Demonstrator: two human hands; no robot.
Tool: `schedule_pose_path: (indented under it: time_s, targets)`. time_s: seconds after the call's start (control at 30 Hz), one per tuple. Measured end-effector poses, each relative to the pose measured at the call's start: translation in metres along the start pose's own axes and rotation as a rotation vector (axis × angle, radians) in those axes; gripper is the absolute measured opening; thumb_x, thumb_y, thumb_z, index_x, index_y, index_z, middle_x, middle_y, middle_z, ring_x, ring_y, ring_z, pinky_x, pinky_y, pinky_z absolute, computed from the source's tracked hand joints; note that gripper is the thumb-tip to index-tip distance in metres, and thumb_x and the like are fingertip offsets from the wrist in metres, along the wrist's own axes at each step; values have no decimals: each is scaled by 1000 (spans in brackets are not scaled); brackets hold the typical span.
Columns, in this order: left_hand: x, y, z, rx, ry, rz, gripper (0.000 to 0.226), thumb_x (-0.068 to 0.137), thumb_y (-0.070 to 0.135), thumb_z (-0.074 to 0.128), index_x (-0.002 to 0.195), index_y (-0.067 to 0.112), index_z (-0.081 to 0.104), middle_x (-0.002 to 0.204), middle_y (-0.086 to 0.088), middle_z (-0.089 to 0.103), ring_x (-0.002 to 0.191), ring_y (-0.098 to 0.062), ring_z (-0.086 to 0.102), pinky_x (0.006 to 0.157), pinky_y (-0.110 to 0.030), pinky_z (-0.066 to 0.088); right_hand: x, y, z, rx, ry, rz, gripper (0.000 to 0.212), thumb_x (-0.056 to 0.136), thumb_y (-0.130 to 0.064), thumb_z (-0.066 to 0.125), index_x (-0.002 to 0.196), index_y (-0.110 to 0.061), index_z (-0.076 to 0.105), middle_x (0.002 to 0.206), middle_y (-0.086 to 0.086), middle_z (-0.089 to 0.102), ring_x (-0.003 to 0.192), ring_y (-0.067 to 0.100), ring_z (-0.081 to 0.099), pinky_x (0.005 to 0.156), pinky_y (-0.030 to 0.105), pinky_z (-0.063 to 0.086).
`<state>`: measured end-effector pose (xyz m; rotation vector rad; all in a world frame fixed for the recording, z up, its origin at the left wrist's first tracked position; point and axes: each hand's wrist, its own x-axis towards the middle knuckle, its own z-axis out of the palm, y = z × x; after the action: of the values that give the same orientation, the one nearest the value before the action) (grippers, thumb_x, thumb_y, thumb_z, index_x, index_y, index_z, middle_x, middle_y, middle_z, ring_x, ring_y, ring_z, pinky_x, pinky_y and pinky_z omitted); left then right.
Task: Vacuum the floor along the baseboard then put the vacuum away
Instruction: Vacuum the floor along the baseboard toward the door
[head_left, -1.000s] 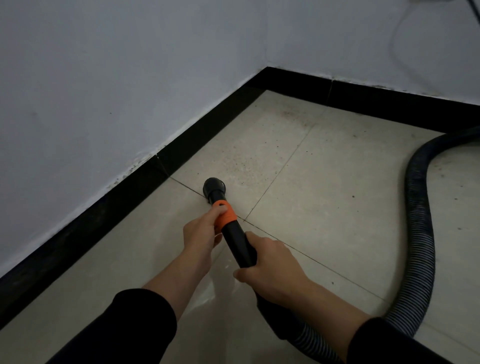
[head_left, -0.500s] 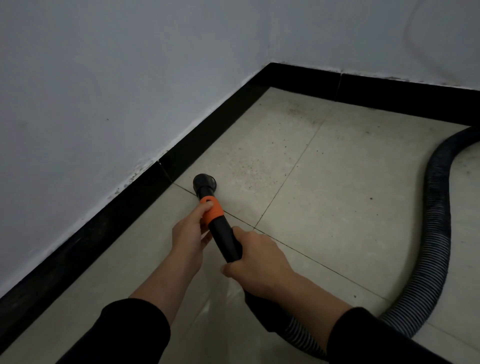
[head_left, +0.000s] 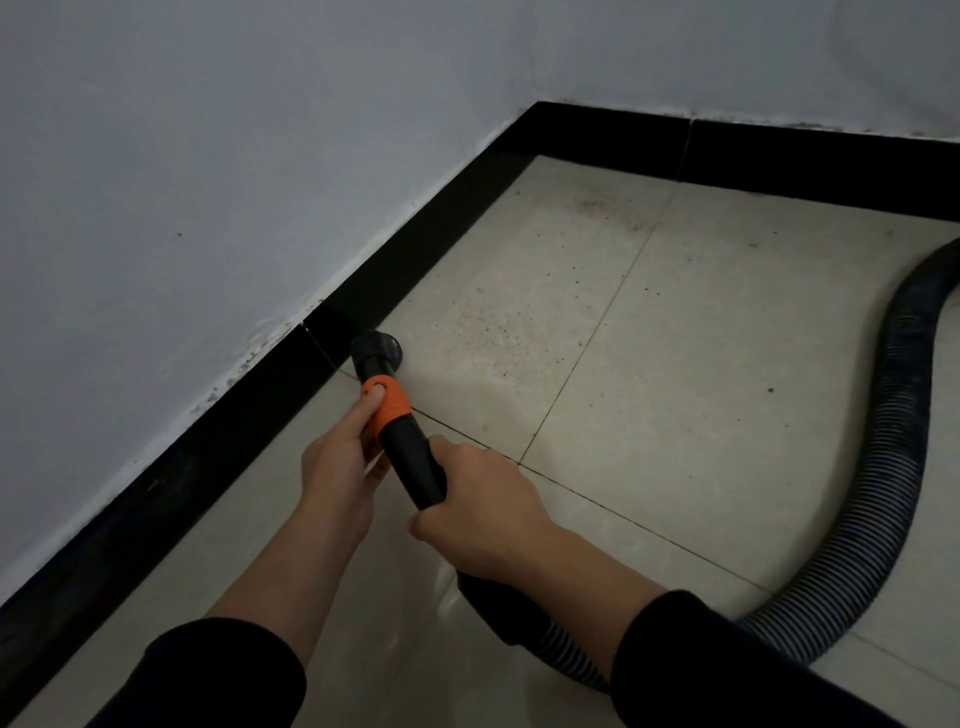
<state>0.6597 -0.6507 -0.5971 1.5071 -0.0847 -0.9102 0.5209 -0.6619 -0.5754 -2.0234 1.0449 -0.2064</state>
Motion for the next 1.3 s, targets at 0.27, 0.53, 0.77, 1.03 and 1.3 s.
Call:
schedule_pose_path:
  time_s: [0.27, 0.53, 0.77, 1.03, 1.3]
  targets:
    - [19, 5, -8, -24, 4, 18, 39, 81, 28, 72, 116, 13, 65, 106, -5, 66, 89, -14, 62, 70, -29, 49, 15, -8, 4, 27, -25, -18, 25, 75, -21, 66, 91, -23, 46, 78, -2, 52, 72, 20, 55, 55, 27, 37]
    - [22, 2, -2, -62, 20, 3, 25, 84, 26, 67, 107, 18, 63, 100, -1, 63, 90, -15, 59, 67, -28, 46, 13, -9, 4, 12, 5, -39, 25, 77, -18, 61, 93, -21, 42, 78, -2, 49, 70, 21, 51, 56, 28, 37]
    - [20, -1, 9, -23, -59, -19, 14, 84, 28, 66, 96, 21, 64, 81, 3, 60, 69, -8, 55, 60, -24, 43, 6, -6, -5, 12, 32, -13, 23, 76, -16, 59, 91, -20, 42, 77, -1, 48, 69, 21, 50, 57, 28, 37]
    - [3, -7, 24, -26, -46, -25, 34, 81, 26, 70, 111, 11, 65, 110, -7, 66, 97, -19, 62, 68, -30, 49, -7, 5, -15, 24, 39, 43, 24, 75, -17, 61, 88, -24, 42, 73, -4, 47, 64, 16, 48, 54, 27, 36]
    - [-22, -15, 33, 7, -78, -42, 27, 82, 25, 70, 106, 14, 65, 114, -9, 67, 104, -21, 62, 70, -31, 49, -29, 14, -25, 39, 28, 88, 27, 75, -15, 62, 88, -25, 41, 74, -4, 48, 64, 15, 49, 53, 26, 37]
